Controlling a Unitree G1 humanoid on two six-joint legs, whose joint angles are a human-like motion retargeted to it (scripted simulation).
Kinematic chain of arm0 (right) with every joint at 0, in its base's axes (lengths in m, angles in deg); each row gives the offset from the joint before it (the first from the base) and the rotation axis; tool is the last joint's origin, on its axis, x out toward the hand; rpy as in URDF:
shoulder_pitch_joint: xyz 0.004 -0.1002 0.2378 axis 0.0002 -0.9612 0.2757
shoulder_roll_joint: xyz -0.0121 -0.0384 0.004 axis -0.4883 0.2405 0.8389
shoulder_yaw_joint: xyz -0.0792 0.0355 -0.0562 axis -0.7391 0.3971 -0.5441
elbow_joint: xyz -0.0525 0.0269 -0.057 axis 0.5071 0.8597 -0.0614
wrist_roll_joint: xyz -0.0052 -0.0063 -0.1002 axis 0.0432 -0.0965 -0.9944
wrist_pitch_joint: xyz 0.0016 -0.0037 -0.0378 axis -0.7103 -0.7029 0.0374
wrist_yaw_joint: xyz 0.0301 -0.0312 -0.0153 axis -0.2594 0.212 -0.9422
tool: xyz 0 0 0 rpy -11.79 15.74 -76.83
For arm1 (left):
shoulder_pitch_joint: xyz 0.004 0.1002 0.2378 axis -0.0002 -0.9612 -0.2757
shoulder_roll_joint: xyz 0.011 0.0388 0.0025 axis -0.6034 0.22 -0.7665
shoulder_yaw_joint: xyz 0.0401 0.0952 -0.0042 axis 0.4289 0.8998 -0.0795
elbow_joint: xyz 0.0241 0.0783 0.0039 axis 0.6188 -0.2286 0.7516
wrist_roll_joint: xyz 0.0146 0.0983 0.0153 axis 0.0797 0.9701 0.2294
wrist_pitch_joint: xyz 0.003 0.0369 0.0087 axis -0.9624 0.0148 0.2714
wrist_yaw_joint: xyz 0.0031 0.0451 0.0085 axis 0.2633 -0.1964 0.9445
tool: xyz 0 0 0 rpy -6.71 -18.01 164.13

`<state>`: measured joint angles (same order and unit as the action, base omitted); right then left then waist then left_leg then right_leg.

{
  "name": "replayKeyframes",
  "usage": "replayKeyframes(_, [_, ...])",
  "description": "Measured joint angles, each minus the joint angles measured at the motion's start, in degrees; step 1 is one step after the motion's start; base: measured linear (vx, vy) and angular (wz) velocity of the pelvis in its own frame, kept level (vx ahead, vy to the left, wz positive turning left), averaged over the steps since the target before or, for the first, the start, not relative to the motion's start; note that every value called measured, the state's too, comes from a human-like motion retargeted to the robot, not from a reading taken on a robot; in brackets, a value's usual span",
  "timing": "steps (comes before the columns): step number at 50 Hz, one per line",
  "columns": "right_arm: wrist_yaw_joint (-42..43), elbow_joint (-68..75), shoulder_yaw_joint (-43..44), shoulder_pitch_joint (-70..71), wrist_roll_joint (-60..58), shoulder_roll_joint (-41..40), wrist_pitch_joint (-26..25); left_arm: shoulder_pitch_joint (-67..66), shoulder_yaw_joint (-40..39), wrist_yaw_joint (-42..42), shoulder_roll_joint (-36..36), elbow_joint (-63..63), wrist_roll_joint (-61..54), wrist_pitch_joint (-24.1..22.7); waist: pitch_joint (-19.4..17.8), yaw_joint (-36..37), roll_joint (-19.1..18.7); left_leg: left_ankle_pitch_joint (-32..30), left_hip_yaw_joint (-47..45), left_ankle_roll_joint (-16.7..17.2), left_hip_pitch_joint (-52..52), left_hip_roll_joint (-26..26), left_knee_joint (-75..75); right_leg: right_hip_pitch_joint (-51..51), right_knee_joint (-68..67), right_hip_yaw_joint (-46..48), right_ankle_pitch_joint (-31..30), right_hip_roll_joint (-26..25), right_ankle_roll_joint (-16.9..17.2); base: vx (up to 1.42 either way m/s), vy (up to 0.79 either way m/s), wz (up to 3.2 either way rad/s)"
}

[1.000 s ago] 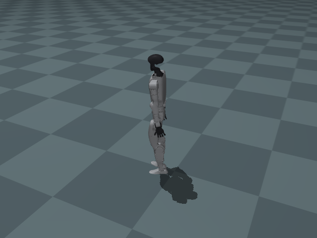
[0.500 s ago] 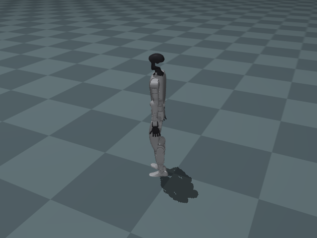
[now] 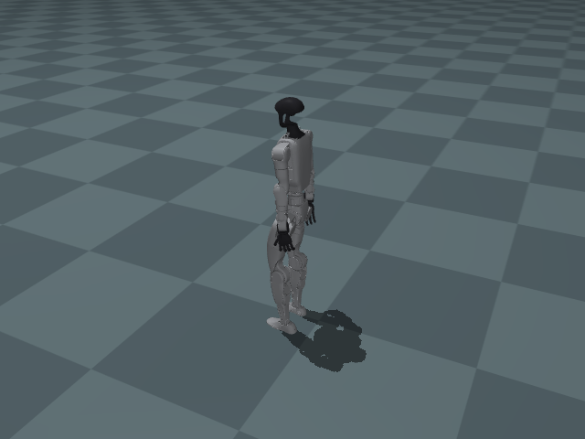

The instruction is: Upper body actions

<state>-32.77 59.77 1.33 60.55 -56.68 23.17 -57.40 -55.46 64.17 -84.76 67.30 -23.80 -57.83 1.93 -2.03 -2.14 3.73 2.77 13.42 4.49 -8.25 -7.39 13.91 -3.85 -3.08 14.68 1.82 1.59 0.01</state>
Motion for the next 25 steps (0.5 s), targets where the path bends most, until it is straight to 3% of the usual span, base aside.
replayKeyframes(2, [-0.3,-0.7,0.3,0.3,-0.1,0.0,0.2,0.4,-0.5,0.0,0.0,0.1,-0.4,0.0,-0.8,2.7,-0.5,-1.6,9.0,2.3,0.7,-1.4,-2.8,-1.2,-1.1,-4.3,-0.9,-0.9,0.1,-0.01,0.11,-2.60])
replayKeyframes(4, [-0.5,-1.3,0.9,1.1,0.6,0.0,0.3,1.2,-0.5,0.2,-0.2,0.3,-0.3,0.0,-1.7,5.1,-0.7,-3.2,11.3,2.5,1.9,-1.7,-5.1,-2.6,-2.4,-8.2,-1.6,-1.6,0.4,-0.07,0.12,-2.56])
replayKeyframes(5, [-0.8,-1.5,1.4,1.7,1.3,0.0,0.4,1.8,-0.4,0.3,-0.5,0.4,-0.2,-0.1,-2.1,5.6,-0.5,-2.7,9.5,2.0,2.4,-1.4,-5.8,-3.3,-3.0,-9.7,-1.8,-1.6,0.7,-0.15,0.14,-1.91])
replayKeyframes(7, [-1.6,-2.3,2.3,2.8,1.9,-0.1,0.8,2.4,0.5,0.4,-0.9,0.7,0.4,-0.5,-2.6,3.2,-1.0,-1.2,-4.6,-0.6,2.8,2.7,-7.8,-4.4,-4.2,-9.6,-1.8,-1.9,0.7,-0.19,0.13,-1.10])
replayKeyframes(10, [-2.5,-4.0,2.0,3.2,2.1,-0.2,1.7,2.3,2.3,0.2,-1.6,0.6,1.2,-0.7,-2.6,-1.7,-1.8,-1.3,-4.6,-3.2,4.4,2.4,-10.0,-6.3,-6.1,-12.5,-2.2,-3.3,0.5,-0.08,0.14,-1.20])
replayKeyframes(14, [-2.0,-4.2,-0.2,3.3,3.5,-0.1,2.6,3.5,5.8,-2.1,-4.0,-0.4,2.7,0.3,-2.7,-7.1,-2.7,-1.7,-13.7,-3.8,5.8,4.5,-12.4,-8.4,-6.2,-14.1,-3.1,-3.6,-1.5,-0.23,0.14,-1.77])
replayKeyframes(19, [-1.7,-3.1,0.2,2.5,3.4,0.2,2.2,4.2,7.6,-1.0,-5.5,0.6,5.0,0.6,-2.3,-4.0,-3.3,0.6,-25.4,-5.7,7.5,6.9,-13.6,-10.2,-6.2,5.0,2.7,1.2,-8.7,-0.20,0.03,-3.10])
replayKeyframes(25, [-0.9,-1.4,2.3,3.5,5.9,0.4,1.7,3.0,5.9,-1.0,-5.2,-0.1,3.8,-0.1,-1.5,-3.1,-4.0,5.3,-45.2,-5.7,11.6,8.7,-15.5,-11.2,-7.0,23.8,10.1,3.8,-9.0,-0.27,-0.03,-3.63])
